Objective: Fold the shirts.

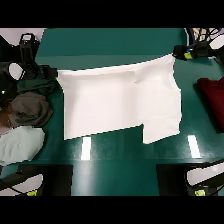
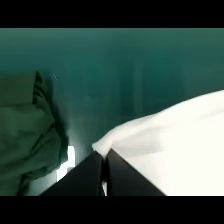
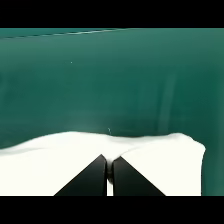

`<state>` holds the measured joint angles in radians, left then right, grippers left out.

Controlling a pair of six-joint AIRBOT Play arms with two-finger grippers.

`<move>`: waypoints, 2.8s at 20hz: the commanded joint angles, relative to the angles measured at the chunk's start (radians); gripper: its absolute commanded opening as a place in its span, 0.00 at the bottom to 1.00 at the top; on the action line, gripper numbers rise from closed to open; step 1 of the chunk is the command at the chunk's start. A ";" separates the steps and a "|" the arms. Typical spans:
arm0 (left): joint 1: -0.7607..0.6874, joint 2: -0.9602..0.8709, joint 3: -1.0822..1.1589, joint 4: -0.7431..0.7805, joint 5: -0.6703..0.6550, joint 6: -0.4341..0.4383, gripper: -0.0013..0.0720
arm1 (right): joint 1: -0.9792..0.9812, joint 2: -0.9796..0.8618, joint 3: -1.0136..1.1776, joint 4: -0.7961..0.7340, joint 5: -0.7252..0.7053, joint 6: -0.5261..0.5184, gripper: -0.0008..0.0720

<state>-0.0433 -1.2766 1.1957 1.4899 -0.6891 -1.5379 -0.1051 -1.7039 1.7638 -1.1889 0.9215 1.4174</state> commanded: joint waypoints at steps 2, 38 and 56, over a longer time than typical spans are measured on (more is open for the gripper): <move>0.000 -0.032 -0.010 0.000 -0.105 0.002 0.05 | 0.006 -0.021 -0.002 -0.124 0.076 -0.035 0.04; -0.001 0.365 -0.616 -0.134 -0.498 -0.133 0.74 | -0.177 0.212 -0.180 -0.033 0.630 -0.031 0.66; -0.001 0.364 -0.693 -0.242 -0.397 -0.094 0.59 | -0.179 0.528 -0.612 -0.033 0.477 -0.031 0.66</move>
<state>-0.0433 -0.9131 0.5205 1.2575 -1.0988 -1.6360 -0.2840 -1.1881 1.1641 -1.2228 1.4002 1.3857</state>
